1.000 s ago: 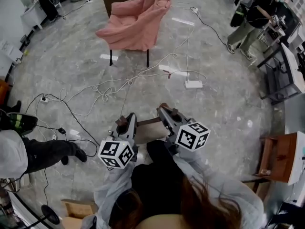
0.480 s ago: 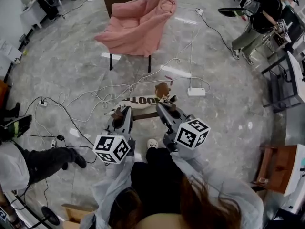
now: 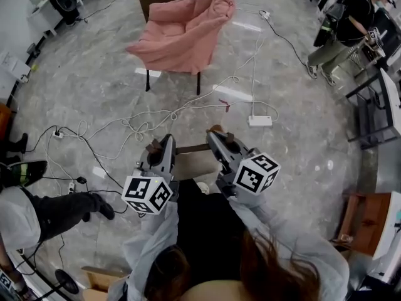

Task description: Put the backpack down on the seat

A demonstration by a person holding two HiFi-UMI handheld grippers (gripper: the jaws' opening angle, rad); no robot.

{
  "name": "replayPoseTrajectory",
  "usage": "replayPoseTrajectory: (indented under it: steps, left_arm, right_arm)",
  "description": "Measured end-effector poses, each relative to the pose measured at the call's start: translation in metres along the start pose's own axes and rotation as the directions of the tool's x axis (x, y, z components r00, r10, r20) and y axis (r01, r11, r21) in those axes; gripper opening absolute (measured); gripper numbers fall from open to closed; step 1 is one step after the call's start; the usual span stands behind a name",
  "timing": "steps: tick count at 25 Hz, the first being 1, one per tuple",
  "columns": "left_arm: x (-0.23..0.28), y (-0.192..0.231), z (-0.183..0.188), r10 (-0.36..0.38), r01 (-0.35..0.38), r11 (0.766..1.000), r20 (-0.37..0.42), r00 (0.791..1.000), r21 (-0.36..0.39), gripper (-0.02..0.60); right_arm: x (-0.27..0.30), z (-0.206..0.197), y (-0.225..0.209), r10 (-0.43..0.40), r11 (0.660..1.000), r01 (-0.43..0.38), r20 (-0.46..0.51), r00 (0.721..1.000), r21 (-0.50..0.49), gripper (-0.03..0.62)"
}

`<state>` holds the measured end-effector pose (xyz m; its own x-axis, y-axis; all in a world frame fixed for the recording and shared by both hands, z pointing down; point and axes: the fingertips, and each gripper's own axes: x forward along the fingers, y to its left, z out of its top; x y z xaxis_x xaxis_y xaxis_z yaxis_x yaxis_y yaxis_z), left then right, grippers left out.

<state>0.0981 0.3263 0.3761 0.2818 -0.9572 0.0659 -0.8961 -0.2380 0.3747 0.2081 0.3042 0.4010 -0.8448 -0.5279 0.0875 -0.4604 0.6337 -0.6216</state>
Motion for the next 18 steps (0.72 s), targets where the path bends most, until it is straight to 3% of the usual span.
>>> replayPoseTrajectory:
  steps: [8,18]
  left_arm:
    - [0.007,0.022,-0.010,0.031,-0.032,0.998,-0.038,0.999,-0.045,0.014]
    - [0.053,0.073,0.005,0.031,-0.036,0.995,-0.058,0.998,-0.089,0.014]
  right_arm:
    - [0.017,-0.011,-0.009,-0.016,1.000,0.017,-0.046,0.999,0.018,0.009]
    - [0.082,0.014,-0.032,-0.029,0.999,0.031,-0.056,0.998,0.031,0.009]
